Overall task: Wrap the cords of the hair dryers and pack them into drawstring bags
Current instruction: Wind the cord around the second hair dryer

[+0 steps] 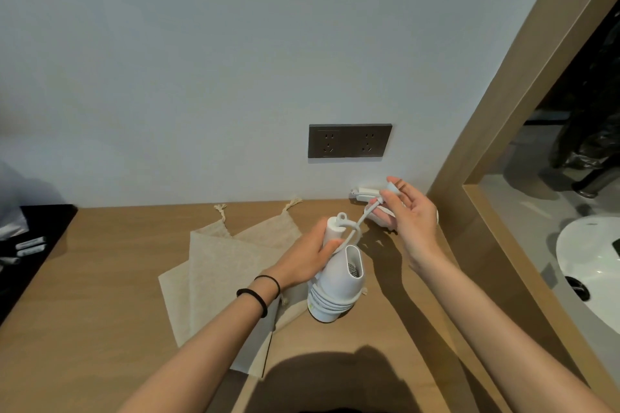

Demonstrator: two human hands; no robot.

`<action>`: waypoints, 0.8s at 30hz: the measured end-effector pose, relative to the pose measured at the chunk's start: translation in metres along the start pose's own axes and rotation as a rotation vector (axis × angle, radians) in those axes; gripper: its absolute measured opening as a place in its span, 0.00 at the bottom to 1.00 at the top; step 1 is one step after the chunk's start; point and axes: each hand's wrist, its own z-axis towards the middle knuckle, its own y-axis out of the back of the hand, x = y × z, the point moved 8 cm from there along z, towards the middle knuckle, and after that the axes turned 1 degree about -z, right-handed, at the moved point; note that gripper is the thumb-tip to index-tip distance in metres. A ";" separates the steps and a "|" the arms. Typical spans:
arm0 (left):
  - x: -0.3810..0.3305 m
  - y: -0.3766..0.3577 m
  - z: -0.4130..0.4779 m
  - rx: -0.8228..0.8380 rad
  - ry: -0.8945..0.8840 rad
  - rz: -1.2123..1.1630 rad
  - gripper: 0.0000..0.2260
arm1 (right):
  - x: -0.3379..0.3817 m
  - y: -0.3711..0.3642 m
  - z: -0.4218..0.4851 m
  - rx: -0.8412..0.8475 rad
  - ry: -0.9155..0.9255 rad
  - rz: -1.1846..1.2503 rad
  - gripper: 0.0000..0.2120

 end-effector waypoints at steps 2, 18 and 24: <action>0.001 0.001 -0.001 -0.025 0.005 -0.053 0.12 | -0.003 0.008 0.004 -0.063 -0.013 0.036 0.15; 0.006 0.005 0.003 -0.023 0.078 -0.028 0.18 | -0.006 0.026 0.019 -0.258 -0.014 -0.033 0.12; 0.017 0.005 0.017 -0.181 0.227 -0.207 0.15 | 0.011 0.021 0.004 -0.149 0.208 -0.287 0.11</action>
